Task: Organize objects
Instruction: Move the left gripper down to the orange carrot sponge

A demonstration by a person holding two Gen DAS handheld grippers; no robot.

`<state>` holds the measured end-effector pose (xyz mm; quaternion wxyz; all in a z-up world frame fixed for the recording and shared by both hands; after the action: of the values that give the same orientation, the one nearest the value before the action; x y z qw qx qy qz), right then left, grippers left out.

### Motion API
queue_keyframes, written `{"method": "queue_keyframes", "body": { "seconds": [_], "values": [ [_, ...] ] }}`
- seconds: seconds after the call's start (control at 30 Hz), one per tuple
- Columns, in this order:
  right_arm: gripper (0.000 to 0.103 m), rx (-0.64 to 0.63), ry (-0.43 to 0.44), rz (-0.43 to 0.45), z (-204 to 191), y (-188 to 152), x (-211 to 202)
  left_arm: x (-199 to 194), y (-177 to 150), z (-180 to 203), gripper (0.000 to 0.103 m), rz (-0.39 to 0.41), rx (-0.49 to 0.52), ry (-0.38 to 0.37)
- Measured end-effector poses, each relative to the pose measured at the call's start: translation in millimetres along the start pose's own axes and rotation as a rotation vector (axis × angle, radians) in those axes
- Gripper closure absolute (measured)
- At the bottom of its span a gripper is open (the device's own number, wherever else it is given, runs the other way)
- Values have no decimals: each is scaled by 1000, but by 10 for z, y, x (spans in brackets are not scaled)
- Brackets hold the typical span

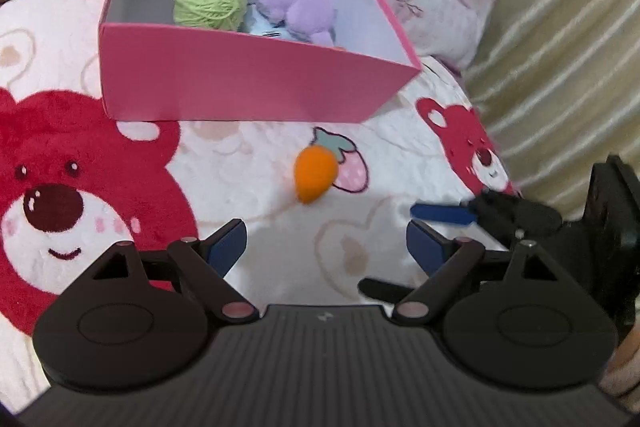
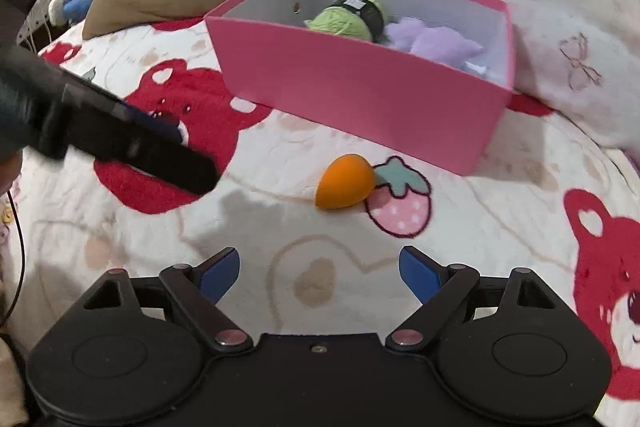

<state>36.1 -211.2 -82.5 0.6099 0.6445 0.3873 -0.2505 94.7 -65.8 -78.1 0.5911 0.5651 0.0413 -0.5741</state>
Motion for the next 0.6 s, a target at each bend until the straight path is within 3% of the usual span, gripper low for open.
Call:
{"method": "queue_keyframes", "body": {
  "seconds": [0.13, 0.23, 0.37, 0.53, 0.6],
  "values": [
    [13, 116, 65, -39, 71, 25, 191, 182, -45, 9, 16, 19, 100, 32],
    [20, 139, 50, -56, 97, 24, 323, 393, -80, -23, 17, 3, 136, 70],
    [25, 156, 24, -53, 128, 10, 444, 596, -23, -2, 17, 25, 172, 44],
    [25, 195, 6, 3, 156, 52, 579, 728, -22, -100, 17, 128, 126, -25],
    [22, 223, -8, 15, 154, 44, 647, 815, -39, -192, 18, 90, 66, -23]
  ]
}}
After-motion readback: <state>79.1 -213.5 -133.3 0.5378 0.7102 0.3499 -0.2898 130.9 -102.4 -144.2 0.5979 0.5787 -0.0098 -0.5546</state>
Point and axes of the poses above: each gripper's, at about its wrist camera, not at the fingertips, and x roughly the way its jaws point, z to its right, y to its top, the point moved 2 cm from there along x, roughly the way its jaws point, and after that the axes turned 12 degrees about x, right-handed, at the moved point
